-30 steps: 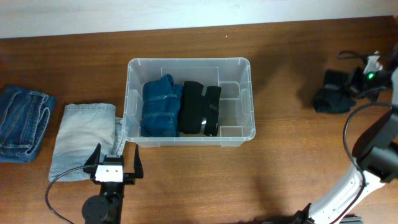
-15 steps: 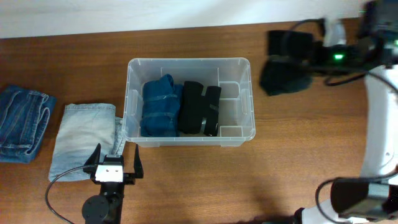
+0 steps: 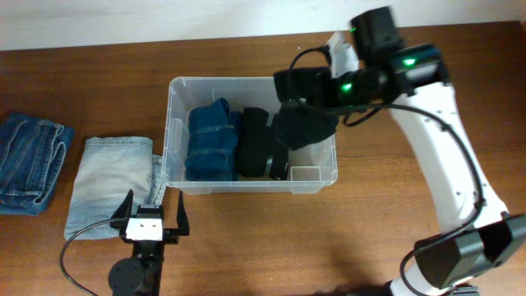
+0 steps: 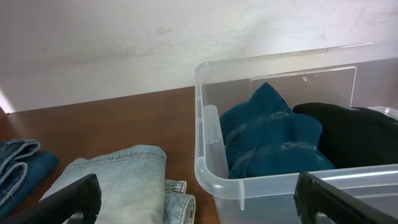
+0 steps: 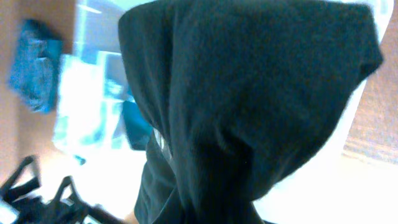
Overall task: Pack container
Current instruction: 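Lift the black garment and carry it left into the bin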
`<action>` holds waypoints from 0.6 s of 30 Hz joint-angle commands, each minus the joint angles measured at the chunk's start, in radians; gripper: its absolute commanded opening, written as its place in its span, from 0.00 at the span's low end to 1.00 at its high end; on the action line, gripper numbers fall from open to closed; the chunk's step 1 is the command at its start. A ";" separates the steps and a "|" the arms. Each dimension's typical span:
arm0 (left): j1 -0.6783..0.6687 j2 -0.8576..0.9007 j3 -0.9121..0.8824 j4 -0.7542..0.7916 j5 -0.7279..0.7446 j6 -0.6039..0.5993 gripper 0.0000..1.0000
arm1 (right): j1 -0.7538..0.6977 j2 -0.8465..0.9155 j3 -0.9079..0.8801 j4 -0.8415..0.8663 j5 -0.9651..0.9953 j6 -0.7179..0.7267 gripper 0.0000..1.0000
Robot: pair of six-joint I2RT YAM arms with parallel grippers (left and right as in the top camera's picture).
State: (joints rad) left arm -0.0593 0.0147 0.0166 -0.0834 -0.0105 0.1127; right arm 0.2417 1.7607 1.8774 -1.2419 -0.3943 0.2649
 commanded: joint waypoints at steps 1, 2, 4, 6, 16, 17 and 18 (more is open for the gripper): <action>0.004 -0.009 -0.008 0.001 0.007 0.016 0.99 | 0.030 0.006 -0.056 0.037 0.145 0.096 0.05; 0.004 -0.009 -0.008 0.001 0.007 0.016 0.99 | 0.037 0.008 -0.079 0.058 0.143 0.097 0.05; 0.004 -0.009 -0.008 0.001 0.007 0.016 0.99 | 0.047 0.008 -0.129 0.104 0.138 0.103 0.05; 0.004 -0.009 -0.008 0.001 0.007 0.016 1.00 | 0.049 0.009 -0.180 0.148 0.133 0.129 0.05; 0.004 -0.009 -0.008 0.001 0.007 0.016 0.99 | 0.049 0.009 -0.401 0.342 0.116 0.140 0.04; 0.004 -0.009 -0.008 0.001 0.007 0.016 0.99 | 0.049 0.009 -0.403 0.341 0.121 0.130 0.04; 0.004 -0.009 -0.008 0.001 0.007 0.016 0.99 | 0.049 0.010 -0.403 0.341 0.130 0.119 0.04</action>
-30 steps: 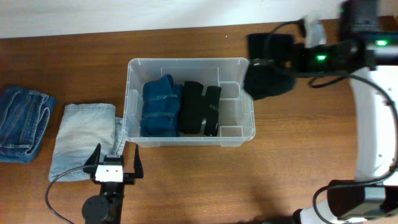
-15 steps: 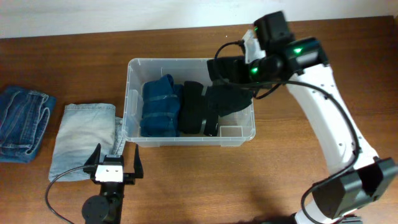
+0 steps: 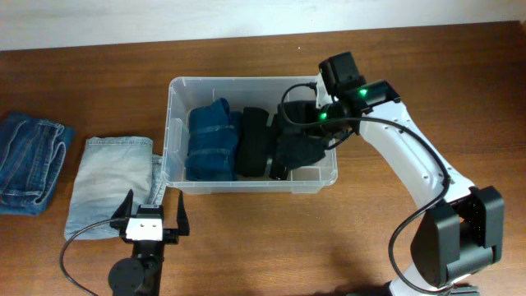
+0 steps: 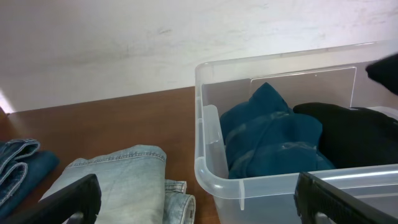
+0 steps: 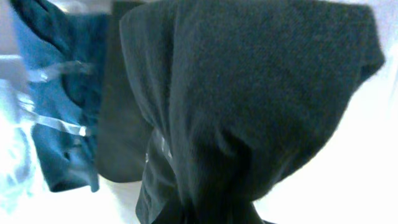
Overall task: Pack container
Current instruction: 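Lift the black garment and carry it left into the bin, then press the black garment down into the bin's right side with the right gripper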
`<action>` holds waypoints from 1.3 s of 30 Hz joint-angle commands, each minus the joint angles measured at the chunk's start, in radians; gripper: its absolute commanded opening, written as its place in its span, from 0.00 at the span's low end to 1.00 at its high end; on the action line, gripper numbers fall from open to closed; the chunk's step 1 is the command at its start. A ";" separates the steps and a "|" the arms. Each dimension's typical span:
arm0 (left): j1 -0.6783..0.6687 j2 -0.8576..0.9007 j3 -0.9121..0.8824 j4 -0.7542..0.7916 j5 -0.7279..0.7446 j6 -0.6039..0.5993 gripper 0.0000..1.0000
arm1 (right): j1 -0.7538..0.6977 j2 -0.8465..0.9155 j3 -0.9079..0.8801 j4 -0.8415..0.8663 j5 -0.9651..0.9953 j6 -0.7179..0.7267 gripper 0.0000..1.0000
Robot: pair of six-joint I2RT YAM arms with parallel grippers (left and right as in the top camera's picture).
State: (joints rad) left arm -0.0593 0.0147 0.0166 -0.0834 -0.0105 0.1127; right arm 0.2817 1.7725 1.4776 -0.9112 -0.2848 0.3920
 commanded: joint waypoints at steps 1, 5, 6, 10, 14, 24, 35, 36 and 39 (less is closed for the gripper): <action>0.004 -0.009 -0.008 0.001 0.007 0.016 0.99 | 0.010 -0.002 -0.003 0.010 0.031 -0.014 0.04; 0.004 -0.009 -0.008 0.001 0.007 0.016 0.99 | 0.022 -0.001 -0.004 0.010 0.093 -0.021 0.05; 0.004 -0.009 -0.008 0.001 0.007 0.016 0.99 | 0.027 0.000 -0.004 0.011 0.106 -0.021 0.05; 0.004 -0.009 -0.008 0.001 0.007 0.016 0.99 | 0.047 0.002 -0.004 0.011 0.136 -0.020 0.04; 0.004 -0.009 -0.008 0.001 0.007 0.016 0.99 | 0.067 0.002 -0.004 0.015 0.156 -0.017 0.04; 0.004 -0.009 -0.008 0.001 0.007 0.016 0.99 | 0.078 0.002 -0.004 0.064 0.042 -0.016 0.04; 0.004 -0.009 -0.008 0.001 0.007 0.016 0.99 | 0.078 0.002 -0.010 0.089 -0.003 -0.010 0.04; 0.004 -0.009 -0.008 0.001 0.007 0.016 1.00 | 0.078 0.002 -0.015 0.089 0.014 -0.004 0.04; 0.004 -0.009 -0.008 0.001 0.007 0.016 0.99 | 0.078 0.002 -0.039 0.098 0.055 0.010 0.04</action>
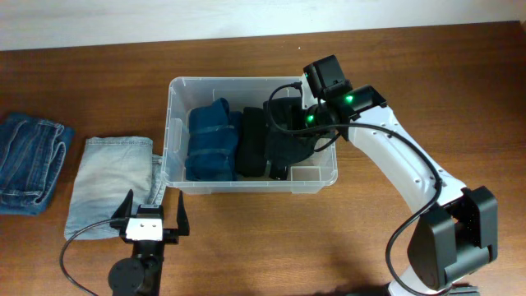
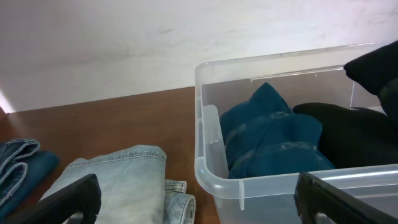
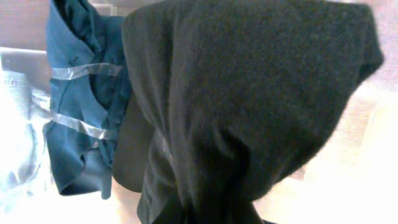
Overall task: Pack container
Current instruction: 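Press the black garment down into the bin's right side with the right gripper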
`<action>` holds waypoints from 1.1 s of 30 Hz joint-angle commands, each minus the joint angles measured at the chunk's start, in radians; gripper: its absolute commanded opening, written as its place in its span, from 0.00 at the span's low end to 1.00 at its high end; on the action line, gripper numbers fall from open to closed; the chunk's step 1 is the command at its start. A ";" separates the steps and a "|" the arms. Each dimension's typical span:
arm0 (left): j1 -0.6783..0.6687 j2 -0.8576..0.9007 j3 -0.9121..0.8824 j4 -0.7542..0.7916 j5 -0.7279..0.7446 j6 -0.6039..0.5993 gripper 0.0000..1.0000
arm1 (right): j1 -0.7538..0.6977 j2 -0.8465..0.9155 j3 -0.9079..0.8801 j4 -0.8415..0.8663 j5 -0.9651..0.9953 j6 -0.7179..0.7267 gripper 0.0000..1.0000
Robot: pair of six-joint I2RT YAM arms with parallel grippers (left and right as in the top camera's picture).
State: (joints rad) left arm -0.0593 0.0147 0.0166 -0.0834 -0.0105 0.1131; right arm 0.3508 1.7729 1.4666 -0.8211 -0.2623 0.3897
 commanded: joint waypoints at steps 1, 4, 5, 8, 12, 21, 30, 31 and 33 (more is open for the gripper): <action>0.004 -0.009 -0.008 0.001 0.007 0.016 0.99 | 0.009 0.001 -0.040 0.019 0.034 0.013 0.04; 0.004 -0.009 -0.008 0.001 0.007 0.016 0.99 | 0.009 0.001 -0.081 0.056 0.043 0.012 0.04; 0.004 -0.009 -0.008 0.001 0.007 0.016 0.99 | 0.009 0.001 -0.089 0.063 0.053 0.012 0.04; 0.004 -0.009 -0.008 0.001 0.007 0.016 0.99 | 0.009 0.001 -0.096 0.069 0.103 0.011 0.05; 0.004 -0.009 -0.008 0.001 0.007 0.016 0.99 | 0.009 0.001 -0.096 0.067 0.174 -0.008 0.09; 0.004 -0.009 -0.008 0.001 0.007 0.016 1.00 | 0.009 0.001 -0.096 0.056 0.222 -0.114 0.58; 0.004 -0.009 -0.008 0.001 0.007 0.016 0.99 | 0.009 -0.005 -0.001 0.017 0.268 -0.225 0.80; 0.004 -0.009 -0.008 0.001 0.007 0.016 0.99 | 0.009 -0.005 0.026 -0.002 0.269 -0.230 0.80; 0.004 -0.009 -0.008 0.001 0.007 0.016 0.99 | 0.009 -0.005 0.080 -0.045 0.275 -0.233 0.80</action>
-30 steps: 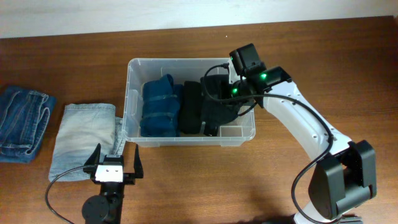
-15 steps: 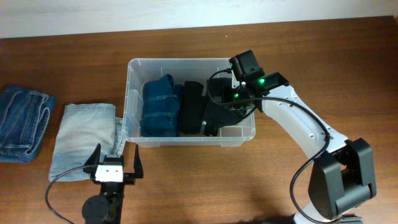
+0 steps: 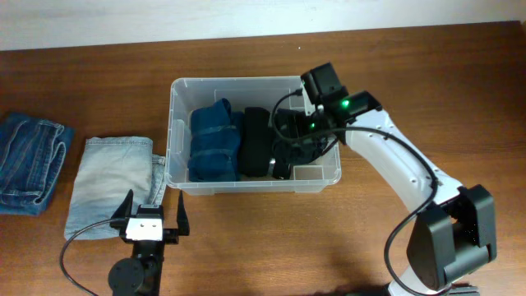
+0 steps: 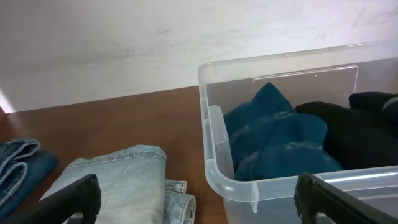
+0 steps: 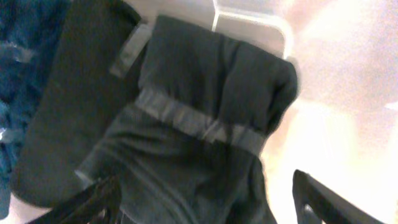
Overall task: Pack container
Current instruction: 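Press the black garment down into the bin's right side with the right gripper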
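Note:
A clear plastic container (image 3: 177, 90) stands mid-table. In it lie a rolled blue garment (image 3: 213, 140), a black roll (image 3: 256, 141) and a second black garment (image 5: 205, 118) at its right end. My right gripper (image 5: 208, 208) hangs open just over that second black garment, a finger on either side and nothing held. It sits inside the container's right part (image 3: 297, 136). My left gripper (image 4: 199, 208) rests open at the table's front, facing the container's near left corner (image 4: 214, 168) and folded light jeans (image 4: 118, 177).
Folded light-blue jeans (image 3: 111, 185) lie left of the container, with darker blue jeans (image 3: 29, 160) at the far left edge. A small white divider (image 3: 306, 173) shows in the container's front right corner. Bare wood lies to the right and front.
My right gripper has opened and let go of the black garment, which now lies in the container beside the other black roll. The container has shifted slightly to the right.
My right gripper held the black garment above the container's right rim. It was then lower, over the container's right end, and later down inside beside the black roll. Now the garment lies released in the container. The left arm stayed still.

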`<action>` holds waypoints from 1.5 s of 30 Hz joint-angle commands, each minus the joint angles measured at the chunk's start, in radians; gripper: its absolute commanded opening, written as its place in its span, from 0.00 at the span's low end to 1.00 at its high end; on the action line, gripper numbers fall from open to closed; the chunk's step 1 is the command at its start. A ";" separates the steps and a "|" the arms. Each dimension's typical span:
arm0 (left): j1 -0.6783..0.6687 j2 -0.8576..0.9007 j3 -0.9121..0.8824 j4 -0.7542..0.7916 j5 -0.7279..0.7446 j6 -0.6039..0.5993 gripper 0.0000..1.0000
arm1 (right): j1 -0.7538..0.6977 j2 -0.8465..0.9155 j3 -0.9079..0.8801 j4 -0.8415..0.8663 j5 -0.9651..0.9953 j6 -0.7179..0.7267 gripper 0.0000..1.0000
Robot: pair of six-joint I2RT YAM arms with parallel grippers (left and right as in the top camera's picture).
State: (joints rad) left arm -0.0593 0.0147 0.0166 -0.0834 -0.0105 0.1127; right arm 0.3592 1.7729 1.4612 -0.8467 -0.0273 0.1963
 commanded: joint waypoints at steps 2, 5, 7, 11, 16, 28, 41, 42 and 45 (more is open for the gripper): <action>0.004 -0.009 -0.008 0.001 0.007 0.016 0.99 | 0.002 -0.005 0.130 -0.057 0.039 -0.040 0.80; 0.004 -0.009 -0.008 0.001 0.007 0.016 1.00 | 0.008 -0.005 0.149 -0.088 0.031 -0.040 0.76; 0.004 -0.009 -0.008 0.001 0.007 0.016 1.00 | 0.017 -0.003 0.146 -0.101 0.012 -0.039 0.55; 0.004 -0.009 -0.008 0.001 0.007 0.016 0.99 | 0.047 0.001 0.133 -0.095 0.007 -0.040 0.08; 0.004 -0.009 -0.008 0.001 0.007 0.016 0.99 | 0.056 0.002 0.082 -0.047 0.013 -0.038 0.04; 0.004 -0.009 -0.008 0.001 0.007 0.016 0.99 | 0.056 0.081 -0.092 0.022 0.013 -0.031 0.04; 0.004 -0.009 -0.008 0.001 0.007 0.016 0.99 | 0.055 0.146 -0.099 0.037 0.013 -0.031 0.06; 0.004 -0.009 -0.008 0.001 0.007 0.016 0.99 | 0.055 0.144 -0.085 0.027 0.013 -0.031 0.07; 0.004 -0.009 -0.008 0.001 0.007 0.016 0.99 | 0.055 0.123 -0.027 -0.015 0.013 -0.031 0.09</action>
State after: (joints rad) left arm -0.0593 0.0147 0.0166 -0.0834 -0.0105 0.1131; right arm 0.4095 1.9068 1.3754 -0.8459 -0.0189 0.1574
